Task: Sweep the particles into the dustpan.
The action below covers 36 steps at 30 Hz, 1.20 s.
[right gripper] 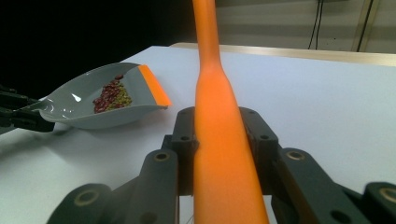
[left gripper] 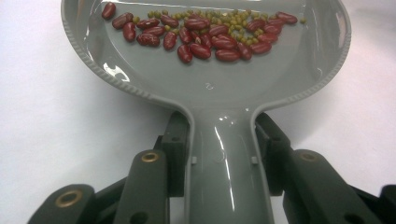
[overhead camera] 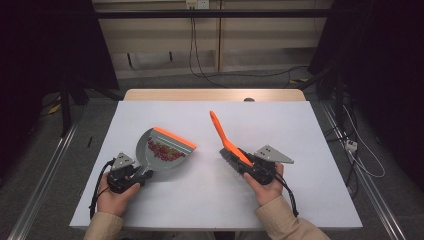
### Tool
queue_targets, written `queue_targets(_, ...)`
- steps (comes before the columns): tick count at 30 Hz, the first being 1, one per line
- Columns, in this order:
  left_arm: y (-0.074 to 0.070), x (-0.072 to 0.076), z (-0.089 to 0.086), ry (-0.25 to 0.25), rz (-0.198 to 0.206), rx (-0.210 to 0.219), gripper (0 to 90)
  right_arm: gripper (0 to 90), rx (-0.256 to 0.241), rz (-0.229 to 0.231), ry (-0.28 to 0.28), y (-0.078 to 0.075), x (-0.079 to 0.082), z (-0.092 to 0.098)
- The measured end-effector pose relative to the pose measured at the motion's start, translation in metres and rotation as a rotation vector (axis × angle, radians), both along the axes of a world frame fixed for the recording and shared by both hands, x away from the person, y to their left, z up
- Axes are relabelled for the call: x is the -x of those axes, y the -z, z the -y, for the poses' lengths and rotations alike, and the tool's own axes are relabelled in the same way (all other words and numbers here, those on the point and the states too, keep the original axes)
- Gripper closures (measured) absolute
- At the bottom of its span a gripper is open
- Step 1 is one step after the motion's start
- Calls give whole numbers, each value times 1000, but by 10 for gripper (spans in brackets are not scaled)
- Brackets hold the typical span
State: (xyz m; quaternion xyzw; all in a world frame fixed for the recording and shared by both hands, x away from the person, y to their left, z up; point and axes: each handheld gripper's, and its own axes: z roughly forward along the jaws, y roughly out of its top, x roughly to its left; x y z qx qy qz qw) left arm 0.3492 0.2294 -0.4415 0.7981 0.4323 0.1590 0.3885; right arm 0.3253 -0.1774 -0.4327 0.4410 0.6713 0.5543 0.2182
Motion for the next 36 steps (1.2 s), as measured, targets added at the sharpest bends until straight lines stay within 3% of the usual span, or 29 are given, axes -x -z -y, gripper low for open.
queue_targets(23, 10, -14, -6, -174, -23, -22, 633, 707, 0, -1, 2, 0, 1, 2)
queue_targets(27, 10, -14, -5, -182, -38, -18, 632, 707, 2, 0, 3, 0, 1, 3)
queue_targets(32, 11, -12, -3, -185, -18, -15, 623, 707, 2, 2, 11, -1, 2, 6)
queue_targets(36, 9, -7, -1, -171, -16, -7, 567, 706, 6, 2, 15, -1, 2, 9)
